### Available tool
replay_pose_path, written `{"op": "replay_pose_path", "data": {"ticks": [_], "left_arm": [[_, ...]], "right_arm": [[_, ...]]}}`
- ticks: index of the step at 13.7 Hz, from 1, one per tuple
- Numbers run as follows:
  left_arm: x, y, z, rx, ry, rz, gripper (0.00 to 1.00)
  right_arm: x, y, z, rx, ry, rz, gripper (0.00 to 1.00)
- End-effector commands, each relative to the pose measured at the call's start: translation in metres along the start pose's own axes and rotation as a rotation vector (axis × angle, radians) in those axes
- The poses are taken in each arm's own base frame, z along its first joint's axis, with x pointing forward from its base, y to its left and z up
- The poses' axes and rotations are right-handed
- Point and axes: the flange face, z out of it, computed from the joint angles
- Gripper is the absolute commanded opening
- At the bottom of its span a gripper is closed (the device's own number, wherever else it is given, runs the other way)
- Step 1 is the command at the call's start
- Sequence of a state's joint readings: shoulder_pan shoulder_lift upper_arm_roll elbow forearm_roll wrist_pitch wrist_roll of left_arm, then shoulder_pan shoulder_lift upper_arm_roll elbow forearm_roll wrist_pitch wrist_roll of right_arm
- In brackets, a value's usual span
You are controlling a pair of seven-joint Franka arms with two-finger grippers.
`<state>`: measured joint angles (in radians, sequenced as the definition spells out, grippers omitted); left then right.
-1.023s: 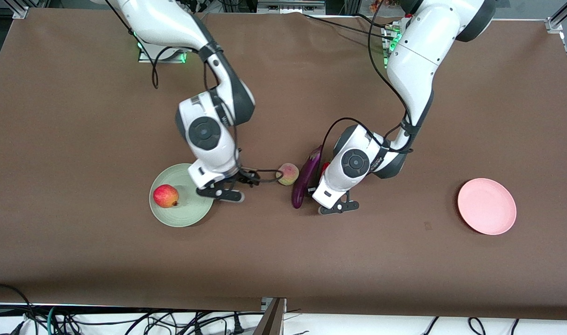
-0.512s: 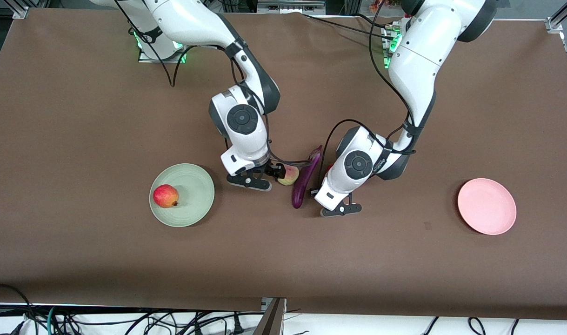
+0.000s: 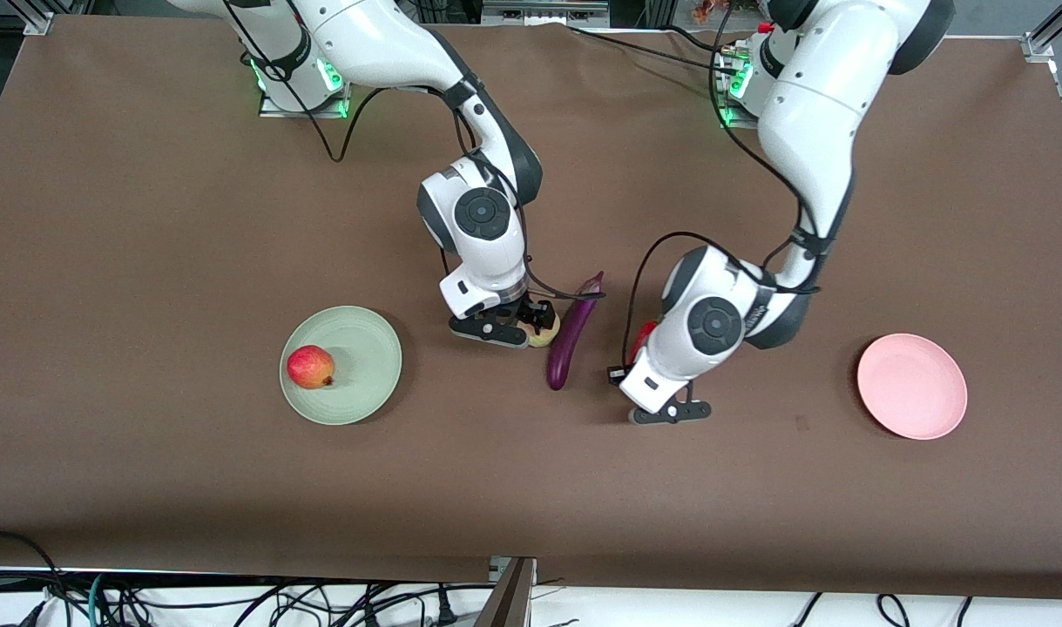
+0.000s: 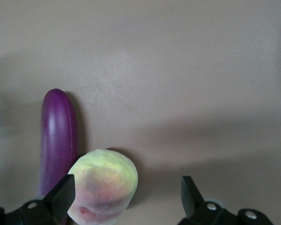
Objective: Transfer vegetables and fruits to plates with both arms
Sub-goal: 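Lift the chili with the left gripper while the right gripper reaches the peach, then place the chili on the pink plate while the right gripper grasps the peach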
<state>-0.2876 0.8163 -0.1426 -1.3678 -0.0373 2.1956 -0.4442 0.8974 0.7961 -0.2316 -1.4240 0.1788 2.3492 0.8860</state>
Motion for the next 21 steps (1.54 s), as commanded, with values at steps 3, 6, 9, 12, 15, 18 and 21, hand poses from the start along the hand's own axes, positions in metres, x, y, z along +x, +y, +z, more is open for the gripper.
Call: {"op": "replay_pose_path", "data": {"ticks": [3,6,9,12,15,18,21], "left_arm": [[0.031,-0.176,-0.075,0.009,-0.160,0.257,0.00],[0.034,-0.299,-0.083,-0.051,-0.242,0.396,0.00],[0.029,-0.402,-0.092,-0.079,-0.234,0.502,0.00],[0.033,-0.451,-0.081,-0.011,-0.206,0.535,0.00],[0.040,-0.454,-0.051,-0.004,-0.167,0.570,0.00],[0.039,-0.462,-0.027,-0.024,-0.178,0.561,1.00],[0.042,-0.463,-0.037,-0.017,-0.164,0.555,1.00]], "right_arm": [[-0.010,-0.011,0.016,0.036,0.035,0.028,1.00],[-0.013,-0.012,0.034,0.058,0.060,0.021,1.00],[-0.015,-0.011,0.045,0.064,0.071,0.018,1.00],[-0.016,-0.011,0.049,0.068,0.077,0.015,1.00],[-0.019,-0.017,0.039,0.079,0.078,0.006,1.00],[-0.020,-0.021,0.031,0.090,0.080,0.027,1.00],[-0.027,-0.023,0.036,0.087,0.080,0.020,1.00]]}}
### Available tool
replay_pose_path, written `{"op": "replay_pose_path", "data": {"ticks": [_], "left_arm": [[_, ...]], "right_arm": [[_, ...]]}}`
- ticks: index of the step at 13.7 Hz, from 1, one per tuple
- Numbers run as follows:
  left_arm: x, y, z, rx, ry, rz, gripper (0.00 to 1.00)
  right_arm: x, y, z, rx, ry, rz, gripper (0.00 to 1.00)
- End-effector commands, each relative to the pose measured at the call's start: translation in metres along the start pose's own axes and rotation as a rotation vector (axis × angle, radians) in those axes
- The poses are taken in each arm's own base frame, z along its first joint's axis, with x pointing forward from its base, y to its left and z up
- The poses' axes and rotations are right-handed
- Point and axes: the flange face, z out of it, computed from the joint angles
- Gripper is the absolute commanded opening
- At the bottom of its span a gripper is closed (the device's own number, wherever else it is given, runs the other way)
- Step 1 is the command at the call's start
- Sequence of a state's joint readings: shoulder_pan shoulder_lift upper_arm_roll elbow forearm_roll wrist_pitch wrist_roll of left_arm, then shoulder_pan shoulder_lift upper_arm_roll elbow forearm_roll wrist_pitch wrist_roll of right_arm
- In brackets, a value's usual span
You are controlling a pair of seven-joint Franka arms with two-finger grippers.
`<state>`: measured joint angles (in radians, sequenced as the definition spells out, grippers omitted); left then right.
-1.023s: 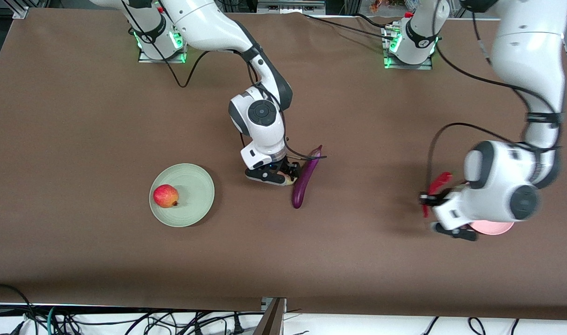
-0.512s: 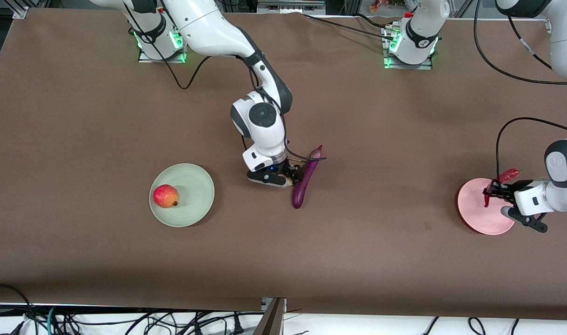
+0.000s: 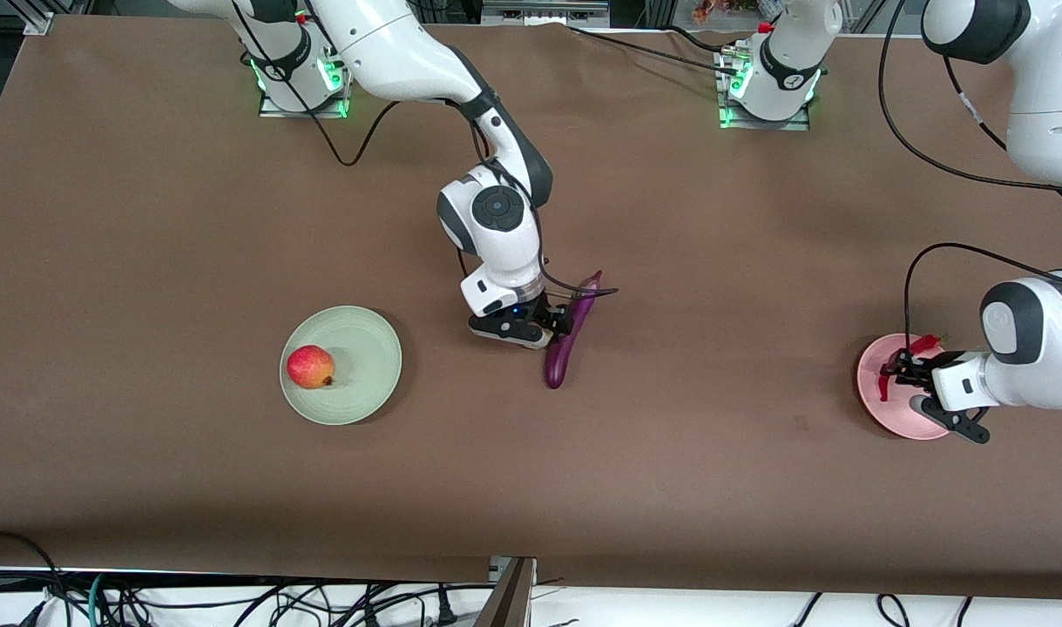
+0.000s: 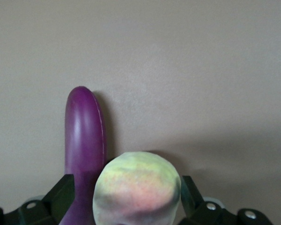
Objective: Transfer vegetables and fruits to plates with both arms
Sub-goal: 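Place the chili on the pink plate while the right gripper grasps the peach, then set the peach on the green plate while the left gripper grasps the eggplant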
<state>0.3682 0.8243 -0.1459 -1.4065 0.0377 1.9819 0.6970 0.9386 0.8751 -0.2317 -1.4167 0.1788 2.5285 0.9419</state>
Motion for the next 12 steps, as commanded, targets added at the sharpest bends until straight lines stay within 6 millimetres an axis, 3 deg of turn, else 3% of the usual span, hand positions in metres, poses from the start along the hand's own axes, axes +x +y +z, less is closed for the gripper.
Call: {"op": "replay_pose_path", "data": {"ticks": [1,3,6,10,11,12], "left_arm": [[0.004,0.004,-0.024,0.028,0.015,0.030,1.00],[0.016,0.015,-0.056,0.040,0.034,0.040,1.00],[0.053,0.072,-0.074,-0.036,0.005,-0.071,1.00],[0.096,0.181,-0.073,-0.131,-0.068,-0.187,1.00],[0.103,0.206,-0.061,-0.149,-0.093,-0.223,1.00],[0.108,0.226,-0.058,-0.156,-0.104,-0.260,1.00]], "right_arm": [[-0.004,-0.003,0.002,0.004,0.004,0.011,1.00],[-0.007,-0.001,0.007,-0.007,0.003,0.003,1.00],[-0.008,0.002,0.015,-0.019,0.005,-0.018,0.97],[-0.008,0.003,0.015,-0.033,0.020,-0.056,0.38],[-0.005,0.001,0.010,-0.031,0.029,-0.069,0.31],[0.002,0.002,0.003,-0.029,0.033,-0.071,0.31]]}}
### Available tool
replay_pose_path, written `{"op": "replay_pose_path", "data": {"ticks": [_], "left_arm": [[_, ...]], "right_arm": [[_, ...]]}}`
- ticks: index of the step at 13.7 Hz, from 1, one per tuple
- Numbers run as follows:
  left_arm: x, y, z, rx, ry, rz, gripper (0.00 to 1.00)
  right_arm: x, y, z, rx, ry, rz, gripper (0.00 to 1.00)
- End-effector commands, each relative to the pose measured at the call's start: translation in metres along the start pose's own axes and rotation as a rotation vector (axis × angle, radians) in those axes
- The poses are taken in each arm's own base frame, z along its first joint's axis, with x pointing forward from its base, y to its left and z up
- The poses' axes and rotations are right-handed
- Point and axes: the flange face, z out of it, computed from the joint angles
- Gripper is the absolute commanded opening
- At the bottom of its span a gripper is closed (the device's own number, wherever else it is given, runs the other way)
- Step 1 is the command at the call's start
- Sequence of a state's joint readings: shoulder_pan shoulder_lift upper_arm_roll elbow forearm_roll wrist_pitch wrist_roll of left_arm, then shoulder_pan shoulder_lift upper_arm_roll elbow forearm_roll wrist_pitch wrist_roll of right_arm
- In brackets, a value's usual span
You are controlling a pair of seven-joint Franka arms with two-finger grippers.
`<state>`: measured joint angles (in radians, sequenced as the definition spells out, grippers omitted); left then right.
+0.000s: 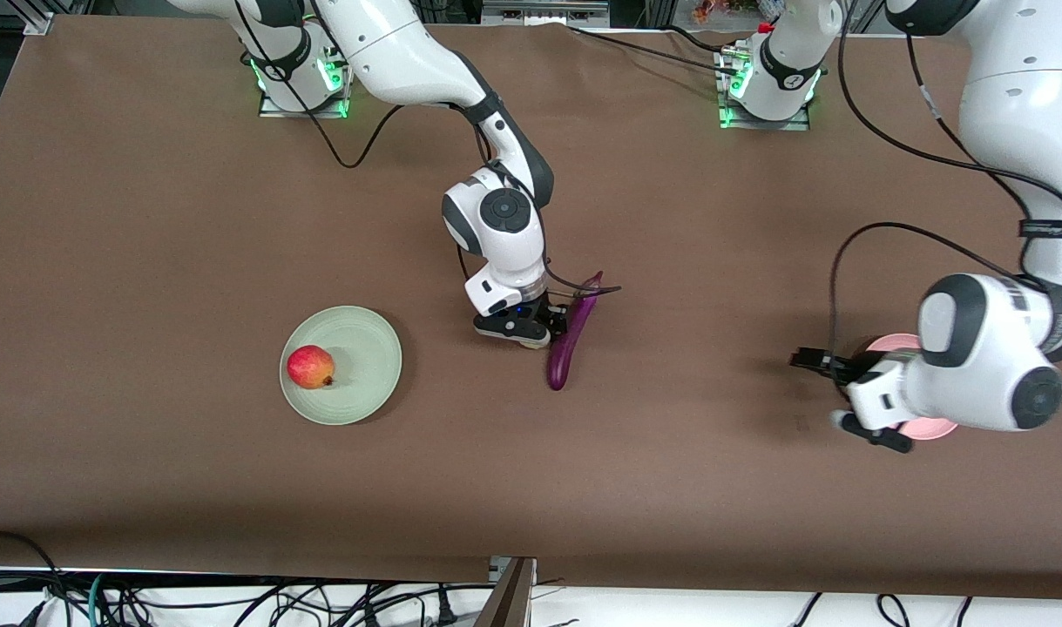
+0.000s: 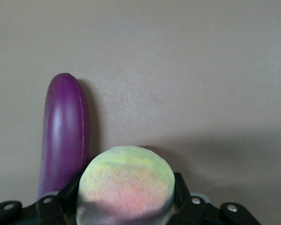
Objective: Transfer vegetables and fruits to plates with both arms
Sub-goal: 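Set the peach on the green plate while the left gripper grasps the eggplant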
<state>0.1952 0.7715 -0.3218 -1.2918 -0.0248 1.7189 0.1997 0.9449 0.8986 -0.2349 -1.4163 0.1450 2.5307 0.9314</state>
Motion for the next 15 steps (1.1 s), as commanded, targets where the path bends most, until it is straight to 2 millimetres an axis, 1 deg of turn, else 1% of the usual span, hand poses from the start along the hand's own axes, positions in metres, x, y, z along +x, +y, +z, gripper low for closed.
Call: {"op": "replay_pose_path", "data": {"ticks": [1,2,3,4,5,6,7,8,9,10,11,12,13,14,15], "left_arm": [[-0.001,0.048,0.012,-0.033,-0.037,-0.085,1.00],[0.003,0.076,0.023,-0.031,-0.055,-0.082,1.00],[0.008,0.116,0.034,-0.015,-0.063,-0.092,1.00],[0.013,0.152,0.043,0.002,-0.049,-0.124,1.00],[0.017,0.193,0.055,0.018,-0.032,-0.135,1.00],[0.020,0.231,0.069,0.026,-0.008,-0.134,1.00],[0.026,0.256,0.089,0.023,0.016,-0.166,1.00],[0.031,0.276,0.107,0.013,0.045,-0.209,1.00],[0.034,0.296,0.127,0.000,0.072,-0.244,1.00],[0.035,0.315,0.140,-0.010,0.100,-0.262,1.00],[0.035,0.332,0.154,-0.015,0.119,-0.278,1.00],[0.035,0.344,0.168,-0.015,0.130,-0.290,1.00],[0.035,0.351,0.180,-0.015,0.137,-0.287,1.00],[0.038,0.349,0.188,-0.018,0.141,-0.290,1.00],[0.041,0.342,0.190,-0.010,0.150,-0.295,1.00]], "right_arm": [[0.017,-0.002,-0.026,0.010,0.028,-0.028,0.30],[0.028,0.003,-0.037,-0.004,0.016,-0.023,0.30],[0.040,0.009,-0.053,-0.015,0.002,-0.033,0.30],[0.052,0.017,-0.064,-0.031,-0.013,-0.061,0.30],[0.072,0.033,-0.073,-0.057,-0.036,-0.097,0.30],[0.091,0.053,-0.080,-0.088,-0.068,-0.145,0.30],[0.109,0.079,-0.078,-0.132,-0.106,-0.189,0.30],[0.129,0.108,-0.077,-0.180,-0.137,-0.219,0.30],[0.144,0.132,-0.076,-0.218,-0.166,-0.257,0.30],[0.155,0.155,-0.073,-0.243,-0.190,-0.289,0.30],[0.162,0.172,-0.068,-0.254,-0.204,-0.303,0.30],[0.167,0.185,-0.064,-0.262,-0.214,-0.292,0.30],[0.173,0.199,-0.059,-0.269,-0.220,-0.273,0.30],[0.179,0.212,-0.055,-0.273,-0.228,-0.259,0.30],[0.181,0.221,-0.051,-0.275,-0.234,-0.261,0.30]]}}
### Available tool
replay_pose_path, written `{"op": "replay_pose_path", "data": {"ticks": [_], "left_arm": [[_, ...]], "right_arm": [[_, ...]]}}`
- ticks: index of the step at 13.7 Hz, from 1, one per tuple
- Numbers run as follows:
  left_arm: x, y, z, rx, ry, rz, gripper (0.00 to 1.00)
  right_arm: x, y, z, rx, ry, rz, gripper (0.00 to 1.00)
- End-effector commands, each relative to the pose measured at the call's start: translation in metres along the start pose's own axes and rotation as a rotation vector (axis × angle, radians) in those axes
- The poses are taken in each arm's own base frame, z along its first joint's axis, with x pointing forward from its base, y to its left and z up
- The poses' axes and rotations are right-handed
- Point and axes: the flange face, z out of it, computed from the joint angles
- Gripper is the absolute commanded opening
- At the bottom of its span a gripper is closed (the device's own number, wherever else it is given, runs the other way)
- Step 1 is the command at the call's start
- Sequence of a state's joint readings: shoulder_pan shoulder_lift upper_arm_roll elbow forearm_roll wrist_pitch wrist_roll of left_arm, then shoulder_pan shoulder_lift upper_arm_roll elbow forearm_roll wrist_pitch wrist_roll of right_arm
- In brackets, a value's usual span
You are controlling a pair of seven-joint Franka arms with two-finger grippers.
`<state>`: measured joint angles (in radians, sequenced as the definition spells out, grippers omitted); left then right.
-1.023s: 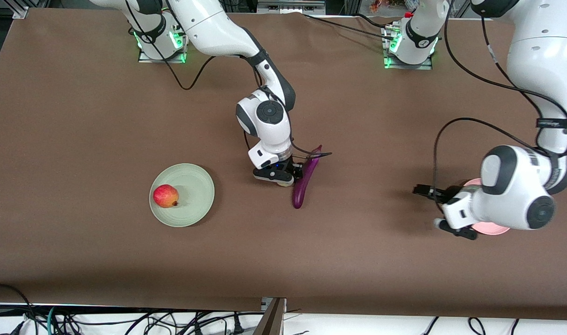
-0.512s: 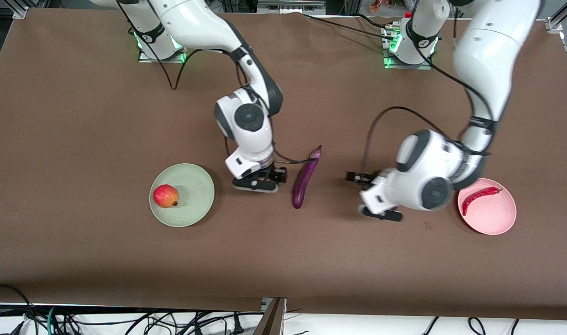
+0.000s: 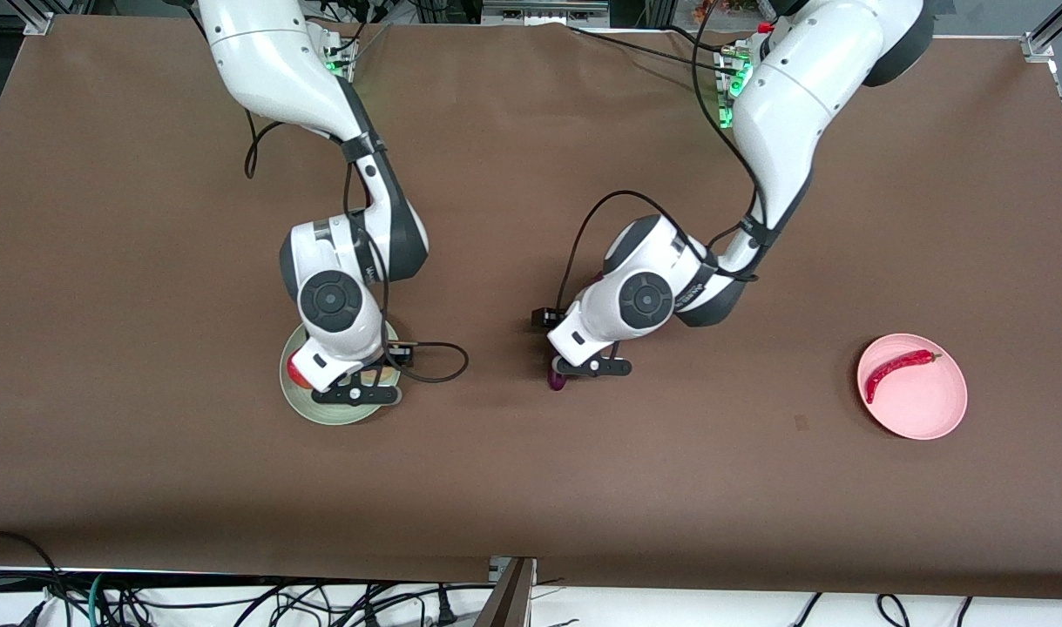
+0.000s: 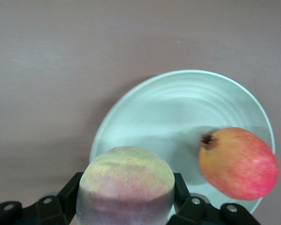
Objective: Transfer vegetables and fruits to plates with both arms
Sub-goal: 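Set the peach on the green plate while the left gripper grasps the eggplant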
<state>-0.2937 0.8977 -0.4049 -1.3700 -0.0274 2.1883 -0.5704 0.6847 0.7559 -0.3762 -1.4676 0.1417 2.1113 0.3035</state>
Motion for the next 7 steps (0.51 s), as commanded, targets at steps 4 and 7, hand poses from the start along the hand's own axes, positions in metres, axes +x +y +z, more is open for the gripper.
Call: {"op": "replay_pose_path", "data": {"ticks": [4,7], "left_arm": [[0.017,-0.017,-0.001,0.075,0.078,0.028,1.00],[0.002,-0.002,0.020,0.102,0.064,0.061,1.00]], "right_arm": [[-0.003,0.027,0.031,-0.004,-0.029,0.006,0.30],[-0.007,0.026,0.044,-0.001,-0.010,0.012,0.60]]}}
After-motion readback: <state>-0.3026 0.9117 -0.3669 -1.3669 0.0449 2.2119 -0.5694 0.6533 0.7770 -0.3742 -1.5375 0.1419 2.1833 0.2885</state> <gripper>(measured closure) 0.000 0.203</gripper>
